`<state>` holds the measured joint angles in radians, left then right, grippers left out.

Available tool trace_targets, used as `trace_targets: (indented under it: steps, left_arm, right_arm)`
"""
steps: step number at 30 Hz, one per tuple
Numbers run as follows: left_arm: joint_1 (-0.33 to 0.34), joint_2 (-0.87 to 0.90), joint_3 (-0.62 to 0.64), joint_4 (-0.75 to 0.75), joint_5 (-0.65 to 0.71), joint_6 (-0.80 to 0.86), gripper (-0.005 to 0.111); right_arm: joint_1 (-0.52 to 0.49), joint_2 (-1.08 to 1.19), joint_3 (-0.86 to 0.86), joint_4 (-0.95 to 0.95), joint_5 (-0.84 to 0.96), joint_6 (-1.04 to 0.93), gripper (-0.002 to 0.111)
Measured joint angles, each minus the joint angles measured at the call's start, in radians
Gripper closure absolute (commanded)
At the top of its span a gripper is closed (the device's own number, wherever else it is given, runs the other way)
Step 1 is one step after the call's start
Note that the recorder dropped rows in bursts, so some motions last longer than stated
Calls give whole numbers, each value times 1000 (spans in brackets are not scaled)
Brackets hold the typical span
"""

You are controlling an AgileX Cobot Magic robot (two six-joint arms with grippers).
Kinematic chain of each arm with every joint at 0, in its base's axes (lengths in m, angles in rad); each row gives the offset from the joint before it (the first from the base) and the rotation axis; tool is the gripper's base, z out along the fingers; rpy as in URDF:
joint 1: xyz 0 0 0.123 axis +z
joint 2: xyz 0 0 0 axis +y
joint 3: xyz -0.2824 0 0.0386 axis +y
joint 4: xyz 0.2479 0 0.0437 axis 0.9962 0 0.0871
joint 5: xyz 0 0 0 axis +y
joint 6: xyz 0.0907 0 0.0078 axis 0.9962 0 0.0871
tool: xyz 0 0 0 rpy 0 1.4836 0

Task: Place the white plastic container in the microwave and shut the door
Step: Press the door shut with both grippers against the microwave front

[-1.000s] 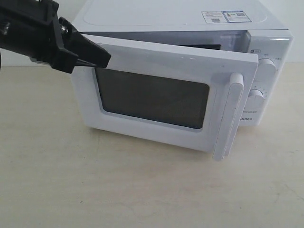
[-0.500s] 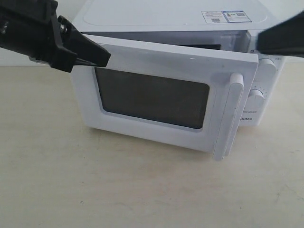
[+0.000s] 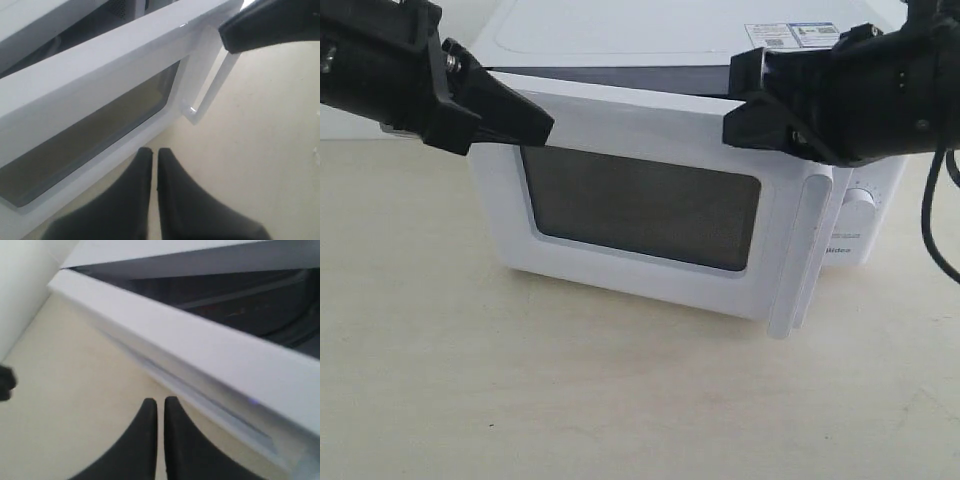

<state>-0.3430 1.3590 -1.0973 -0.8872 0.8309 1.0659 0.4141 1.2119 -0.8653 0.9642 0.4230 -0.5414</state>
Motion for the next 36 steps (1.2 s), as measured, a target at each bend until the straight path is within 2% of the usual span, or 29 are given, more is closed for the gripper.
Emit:
trace_targets:
  steps: [3,10,18,36]
  left_arm:
    - [0,0,0,0,0,-2,102]
    - [0,0,0,0,2,-6,102]
    - [0,0,0,0,2,-6,102]
    - [0,0,0,0,48,-6,102]
  right_arm:
    - [4,25,0,-68,-121,59,107]
    - [4,101,0,-97,-193,65,107]
    - [4,138,0,-102,-376,67,109]
    - [14,189,11,-102,-407,72,109]
